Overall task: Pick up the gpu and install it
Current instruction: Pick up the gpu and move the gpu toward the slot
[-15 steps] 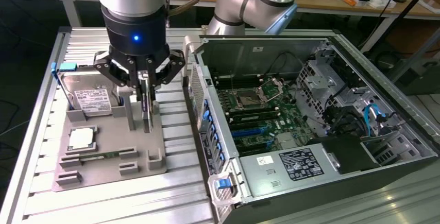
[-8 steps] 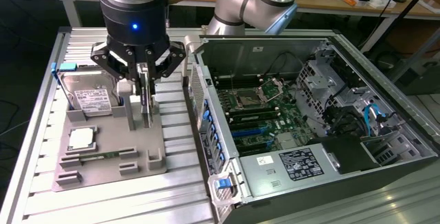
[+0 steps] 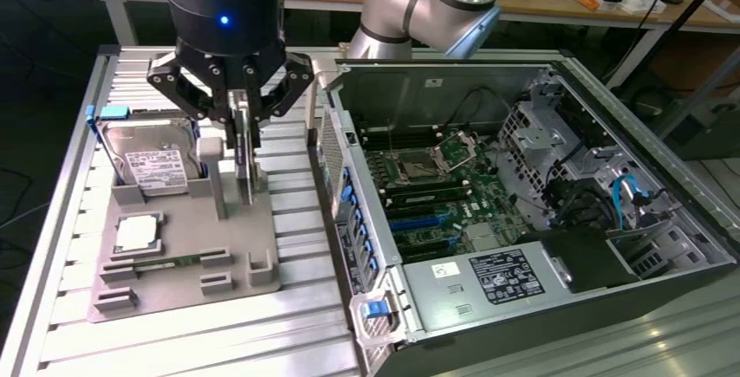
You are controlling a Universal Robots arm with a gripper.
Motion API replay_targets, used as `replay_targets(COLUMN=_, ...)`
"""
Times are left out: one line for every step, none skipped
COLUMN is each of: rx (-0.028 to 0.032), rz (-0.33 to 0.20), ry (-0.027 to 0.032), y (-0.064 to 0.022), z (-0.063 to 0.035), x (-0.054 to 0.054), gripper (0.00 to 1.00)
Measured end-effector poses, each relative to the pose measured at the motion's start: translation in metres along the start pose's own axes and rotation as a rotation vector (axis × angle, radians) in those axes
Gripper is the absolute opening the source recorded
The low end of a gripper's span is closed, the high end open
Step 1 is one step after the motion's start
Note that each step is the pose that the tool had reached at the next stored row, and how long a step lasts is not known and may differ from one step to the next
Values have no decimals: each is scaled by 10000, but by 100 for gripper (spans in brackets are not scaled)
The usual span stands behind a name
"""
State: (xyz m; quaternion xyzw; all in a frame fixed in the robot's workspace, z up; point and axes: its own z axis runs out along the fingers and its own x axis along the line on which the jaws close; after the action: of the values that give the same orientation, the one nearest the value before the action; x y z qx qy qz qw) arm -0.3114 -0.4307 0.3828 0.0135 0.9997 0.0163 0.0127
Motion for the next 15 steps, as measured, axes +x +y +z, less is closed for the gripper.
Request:
replay_targets(rx=0, rz=0, ry=0, y=1, z=-21, x=-1, gripper=27)
replay_targets(rx=1, rz=0, ry=1, y=2, z=-44, x=-1, gripper=27)
replay_targets(rx=1, rz=0, ry=2, y=2, z=-64, x=-2, gripper=27)
replay_targets(rx=1, rz=0, ry=1, y=3, z=-86, x=-2, gripper=27)
replay_targets(rx=1, rz=0, ry=1, y=4, z=-109, x=-3, gripper=27)
replay_targets(rx=0, rz=0, ry=1, y=4, z=-129, x=-3, gripper=27)
replay_targets(rx=0, rz=0, ry=1, y=5, z=-150, x=-4, gripper=27)
replay_targets(rx=1, rz=0, ry=2, y=6, z=-173, x=-4, gripper=27)
replay_targets(rx=1, rz=0, ry=2, y=6, z=-192, x=-5, gripper=27)
replay_targets(rx=1, rz=0, ry=3, y=7, z=-211, x=-5, gripper=27)
replay_targets(rx=1, rz=0, ry=2, y=7, z=-229, x=-6, gripper=27)
replay_targets(rx=1, rz=0, ry=3, y=8, z=-249, x=-6, gripper=27)
replay_targets(rx=0, rz=0, ry=2, y=9, z=-267, x=-6, gripper=27)
replay_targets(rx=0, rz=0, ry=3, y=10, z=-289, x=-7, gripper=27)
replay_targets(rx=1, rz=0, ry=3, y=10, z=-309, x=-8, gripper=27)
